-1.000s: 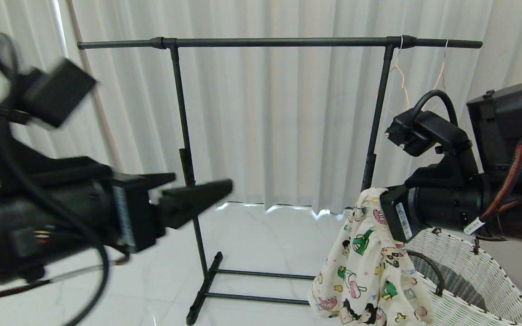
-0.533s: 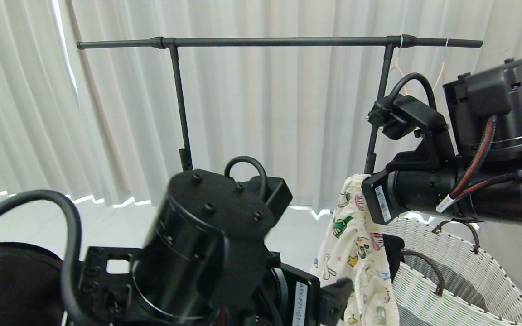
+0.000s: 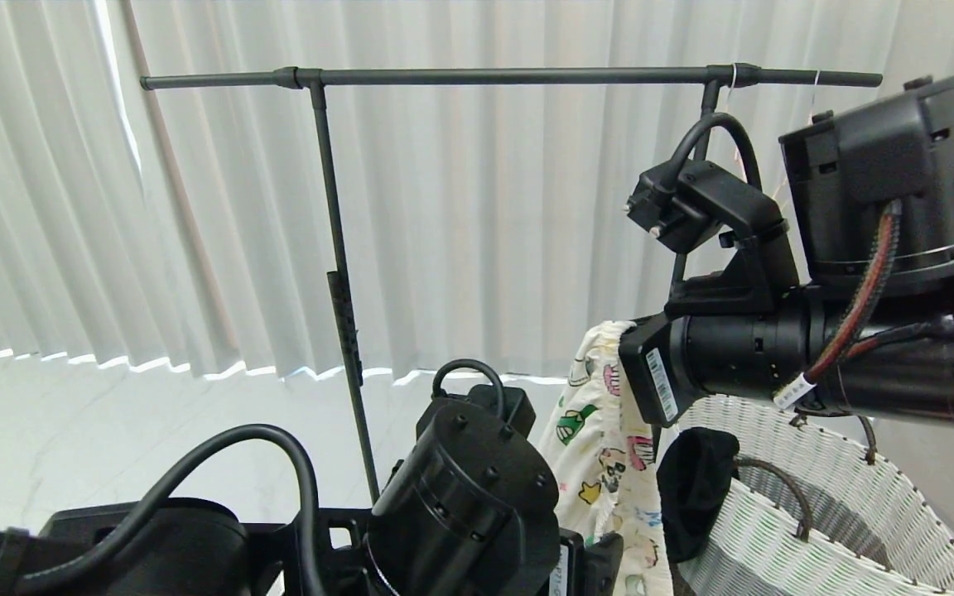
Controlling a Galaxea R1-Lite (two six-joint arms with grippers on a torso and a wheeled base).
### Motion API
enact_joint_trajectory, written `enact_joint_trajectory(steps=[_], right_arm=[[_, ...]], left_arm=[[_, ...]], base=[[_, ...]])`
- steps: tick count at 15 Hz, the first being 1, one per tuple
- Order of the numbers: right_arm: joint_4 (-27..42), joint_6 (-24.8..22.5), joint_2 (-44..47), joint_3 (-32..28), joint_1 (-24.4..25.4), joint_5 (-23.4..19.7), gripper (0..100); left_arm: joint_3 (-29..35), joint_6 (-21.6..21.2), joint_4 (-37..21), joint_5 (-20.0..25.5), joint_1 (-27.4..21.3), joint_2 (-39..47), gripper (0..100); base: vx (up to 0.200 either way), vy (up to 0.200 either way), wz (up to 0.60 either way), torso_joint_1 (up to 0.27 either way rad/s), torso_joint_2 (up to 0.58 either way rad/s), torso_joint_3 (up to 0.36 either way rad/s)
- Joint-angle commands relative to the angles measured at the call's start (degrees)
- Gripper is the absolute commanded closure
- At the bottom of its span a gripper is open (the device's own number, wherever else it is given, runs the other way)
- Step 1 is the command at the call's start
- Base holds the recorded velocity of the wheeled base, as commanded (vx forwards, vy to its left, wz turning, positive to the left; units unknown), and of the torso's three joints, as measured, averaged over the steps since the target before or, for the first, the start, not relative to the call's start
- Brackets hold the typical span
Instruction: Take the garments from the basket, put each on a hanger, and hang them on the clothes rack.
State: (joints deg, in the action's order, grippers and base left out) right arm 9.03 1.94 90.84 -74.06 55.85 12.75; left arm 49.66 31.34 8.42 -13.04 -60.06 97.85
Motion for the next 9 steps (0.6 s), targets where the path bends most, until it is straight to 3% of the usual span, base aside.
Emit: enact_joint_trajectory(steps=[1,5,9], right_arm=[[1.5,0.1,0.0,-2.0,1.0,-0.1,100],[3.5,0.1,-1.2,-3.0,1.0,-0.1,100],[4.3,0.1,-2.2,-3.1,-0.2,0.0,100]], left_arm=[[-0.6,0.1,0.2,0.7,1.3,2.2,0],[-1.9,3.0,3.6,1.4,1.5,6.5,0],[-7.7,3.0,3.8,1.6,1.4,6.7,0]], base=[[0.0,0.0,0.0,0.0,0.0,0.0],[0.0,0.0,0.0,0.0,0.0,0.0],[0.0,0.0,0.0,0.0,0.0,0.0]])
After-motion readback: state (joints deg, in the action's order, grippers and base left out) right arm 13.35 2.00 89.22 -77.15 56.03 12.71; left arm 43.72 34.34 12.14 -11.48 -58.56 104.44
